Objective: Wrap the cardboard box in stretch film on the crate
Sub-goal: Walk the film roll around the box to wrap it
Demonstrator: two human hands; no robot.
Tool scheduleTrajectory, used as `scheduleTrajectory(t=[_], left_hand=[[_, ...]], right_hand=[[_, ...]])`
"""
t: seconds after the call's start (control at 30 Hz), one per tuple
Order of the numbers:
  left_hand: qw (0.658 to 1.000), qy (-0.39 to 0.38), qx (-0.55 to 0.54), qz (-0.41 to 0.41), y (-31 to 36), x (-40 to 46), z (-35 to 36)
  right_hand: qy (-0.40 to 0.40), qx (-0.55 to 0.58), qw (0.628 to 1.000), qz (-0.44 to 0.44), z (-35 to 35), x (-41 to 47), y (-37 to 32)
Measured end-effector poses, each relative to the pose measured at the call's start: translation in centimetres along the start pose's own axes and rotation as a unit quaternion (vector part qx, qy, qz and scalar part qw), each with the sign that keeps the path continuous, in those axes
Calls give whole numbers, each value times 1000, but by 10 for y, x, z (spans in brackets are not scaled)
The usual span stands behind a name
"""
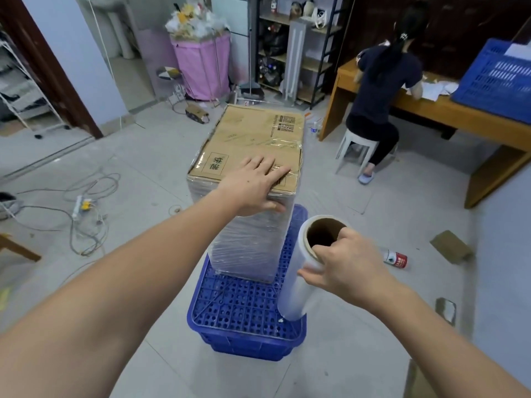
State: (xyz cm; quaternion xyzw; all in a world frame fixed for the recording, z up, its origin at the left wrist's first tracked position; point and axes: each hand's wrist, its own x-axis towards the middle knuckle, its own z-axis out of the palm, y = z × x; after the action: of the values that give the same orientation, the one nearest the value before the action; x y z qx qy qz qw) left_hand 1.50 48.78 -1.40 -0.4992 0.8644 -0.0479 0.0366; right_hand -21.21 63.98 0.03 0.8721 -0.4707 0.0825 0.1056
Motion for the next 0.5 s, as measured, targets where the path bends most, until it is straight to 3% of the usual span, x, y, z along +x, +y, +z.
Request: scheduleTrajectory(t=[0.5], left_hand=[[1000,8,-1,-17,13,0,4]], right_hand=[[-44,30,990,-131,13,4,-39]])
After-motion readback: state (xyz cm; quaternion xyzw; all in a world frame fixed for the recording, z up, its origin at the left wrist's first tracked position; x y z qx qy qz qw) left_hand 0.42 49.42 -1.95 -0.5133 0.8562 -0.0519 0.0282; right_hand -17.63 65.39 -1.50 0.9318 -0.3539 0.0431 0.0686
